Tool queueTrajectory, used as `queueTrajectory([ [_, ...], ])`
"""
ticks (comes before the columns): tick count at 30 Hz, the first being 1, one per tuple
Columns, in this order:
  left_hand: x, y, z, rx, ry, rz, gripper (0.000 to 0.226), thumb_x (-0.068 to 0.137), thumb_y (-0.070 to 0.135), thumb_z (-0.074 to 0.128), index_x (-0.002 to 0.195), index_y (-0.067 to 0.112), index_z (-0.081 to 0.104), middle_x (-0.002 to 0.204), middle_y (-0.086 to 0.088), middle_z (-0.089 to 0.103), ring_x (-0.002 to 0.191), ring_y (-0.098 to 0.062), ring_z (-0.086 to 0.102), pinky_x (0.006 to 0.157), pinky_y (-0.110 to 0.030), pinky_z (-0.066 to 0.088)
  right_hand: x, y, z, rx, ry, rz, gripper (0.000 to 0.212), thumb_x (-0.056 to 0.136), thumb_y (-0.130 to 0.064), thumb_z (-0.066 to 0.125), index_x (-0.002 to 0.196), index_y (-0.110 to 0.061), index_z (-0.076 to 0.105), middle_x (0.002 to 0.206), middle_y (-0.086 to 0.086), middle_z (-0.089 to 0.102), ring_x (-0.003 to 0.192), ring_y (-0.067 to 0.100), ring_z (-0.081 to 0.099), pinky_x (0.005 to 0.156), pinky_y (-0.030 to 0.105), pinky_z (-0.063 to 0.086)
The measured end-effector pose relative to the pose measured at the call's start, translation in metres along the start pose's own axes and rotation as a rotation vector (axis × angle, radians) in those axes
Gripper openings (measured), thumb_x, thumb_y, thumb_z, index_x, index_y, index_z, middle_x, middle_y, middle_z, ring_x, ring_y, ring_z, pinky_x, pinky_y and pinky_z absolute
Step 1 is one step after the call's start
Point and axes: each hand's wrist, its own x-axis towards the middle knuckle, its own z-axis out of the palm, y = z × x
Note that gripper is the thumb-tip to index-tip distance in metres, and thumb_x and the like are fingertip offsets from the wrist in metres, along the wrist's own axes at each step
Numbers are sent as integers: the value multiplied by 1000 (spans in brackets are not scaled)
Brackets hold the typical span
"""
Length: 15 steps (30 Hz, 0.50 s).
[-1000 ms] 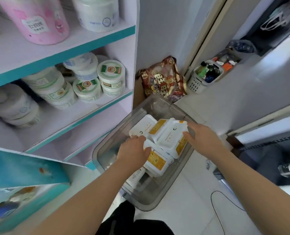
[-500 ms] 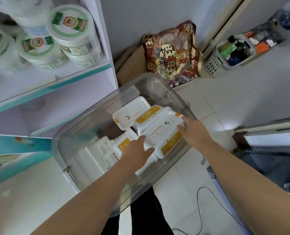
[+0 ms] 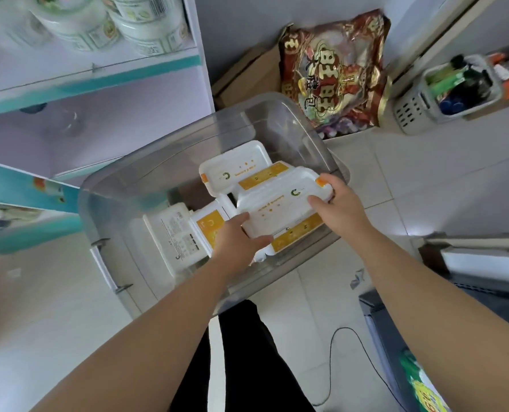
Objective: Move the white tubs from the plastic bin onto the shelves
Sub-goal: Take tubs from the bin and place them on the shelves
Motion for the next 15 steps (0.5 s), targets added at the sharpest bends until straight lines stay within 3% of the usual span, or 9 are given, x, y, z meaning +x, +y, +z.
queueTrajectory([
  [2, -15, 5, -6, -16, 39, 41, 82, 76, 29, 79, 145, 19, 37, 124, 1, 60, 91, -14, 64, 52, -10, 45, -10, -7, -8, -9, 26, -44, 55, 85, -32, 62, 137, -29, 42, 121, -4, 57, 107, 18, 56, 91, 39, 51],
  [6, -58, 18, -32, -51, 147, 126, 77, 76, 30, 79, 142, 19, 42, 101, 12, 63, 80, -6, 64, 62, -11, 45, -42, -41, -25, -9, 45, -166, 57, 84, -36, 64, 136, -28, 43, 117, -6, 60, 102, 15, 59, 86, 37, 53],
  [11, -118, 26, -86, -144, 380, 237, 72, 75, 35, 78, 139, 23, 47, 104, 10, 63, 87, -5, 63, 70, -17, 49, -89, -107, -32, -9, 47, -378, 58, 82, -45, 61, 135, -28, 45, 118, -8, 62, 106, 13, 58, 89, 39, 51],
  [15, -166, 27, -142, -213, 584, 329, 70, 76, 40, 77, 138, 26, 47, 105, 15, 65, 89, -4, 65, 71, -17, 51, -131, -175, -26, -52, 44, -571, 67, 74, -62, 52, 132, -29, 47, 111, -9, 66, 101, 13, 62, 83, 39, 53],
])
